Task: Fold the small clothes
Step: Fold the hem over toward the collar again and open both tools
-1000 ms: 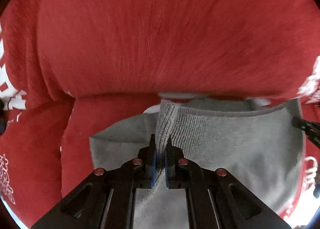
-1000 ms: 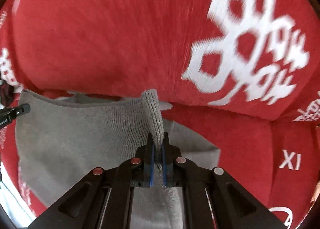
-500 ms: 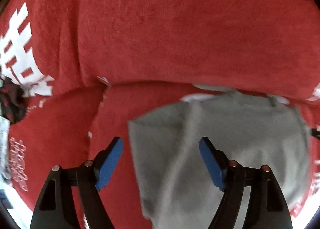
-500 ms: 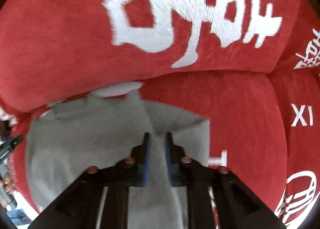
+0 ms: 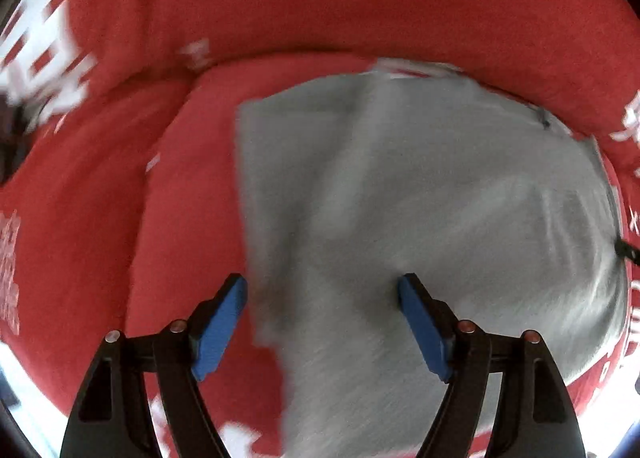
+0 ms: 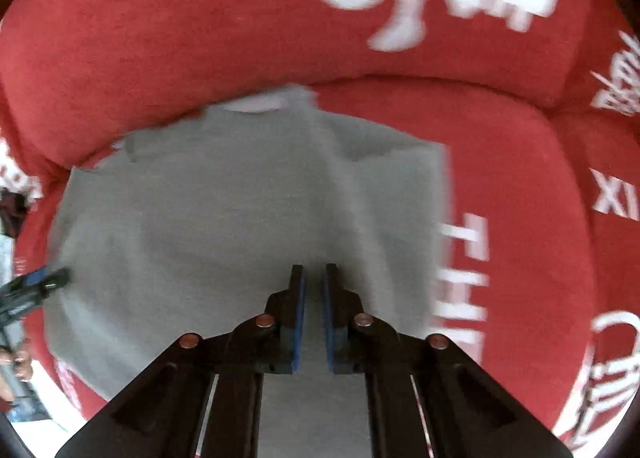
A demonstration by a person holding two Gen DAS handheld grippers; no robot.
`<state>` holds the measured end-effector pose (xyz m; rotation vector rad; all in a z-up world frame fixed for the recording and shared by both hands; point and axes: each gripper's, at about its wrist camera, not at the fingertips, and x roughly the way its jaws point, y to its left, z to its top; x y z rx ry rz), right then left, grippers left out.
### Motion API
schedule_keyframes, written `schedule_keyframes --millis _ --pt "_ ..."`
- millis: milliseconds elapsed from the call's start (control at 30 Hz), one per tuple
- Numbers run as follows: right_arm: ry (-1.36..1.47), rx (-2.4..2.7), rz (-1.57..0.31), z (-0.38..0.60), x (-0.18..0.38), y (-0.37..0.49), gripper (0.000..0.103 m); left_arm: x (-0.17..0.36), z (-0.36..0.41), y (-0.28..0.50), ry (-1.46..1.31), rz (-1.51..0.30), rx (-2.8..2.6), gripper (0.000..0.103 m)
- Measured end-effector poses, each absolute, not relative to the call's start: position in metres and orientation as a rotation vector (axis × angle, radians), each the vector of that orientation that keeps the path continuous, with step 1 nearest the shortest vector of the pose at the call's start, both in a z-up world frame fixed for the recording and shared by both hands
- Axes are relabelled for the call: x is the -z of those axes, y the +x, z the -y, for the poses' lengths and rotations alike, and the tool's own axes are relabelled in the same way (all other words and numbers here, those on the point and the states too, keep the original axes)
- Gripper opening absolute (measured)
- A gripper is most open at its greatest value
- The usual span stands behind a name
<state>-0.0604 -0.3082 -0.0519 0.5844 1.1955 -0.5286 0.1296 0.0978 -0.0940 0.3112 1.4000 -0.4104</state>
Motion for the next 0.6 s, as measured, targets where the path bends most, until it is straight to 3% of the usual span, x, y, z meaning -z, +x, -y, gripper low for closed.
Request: schedule_keyframes --millis 133,167,200,267,467,600 --pt "0.760 0.550 -1.154 0.311 0.037 -0.104 0.017 0.078 -0.145 0.121 0.205 -1.466 0.353 0.079" --pt "0.831 0.534 -1.126 0.307 0.033 -0.117 0.025 0.076 -0.154 0.120 0.159 -1.493 0.352 0.079" --pt "0.918 0.521 -1.092 0.300 0.031 -0.133 0.045 0.076 -0.163 0.114 0.096 -1.529 0.351 0.079" --pt "1.045 0.504 -1.049 0.289 0.030 -0.161 0.062 0.080 -0.180 0.102 -0.036 -1.596 0.328 0.079" --pt "1.413 0.500 -0.942 0.245 0.062 -0.217 0.062 0.097 -0.195 0.052 -0.397 -1.695 0.240 0.079" --pt "1.525 0.564 -0.817 0.249 0.083 -0.224 0.062 0.096 -0.177 0.051 -0.435 -1.645 0.223 0.079"
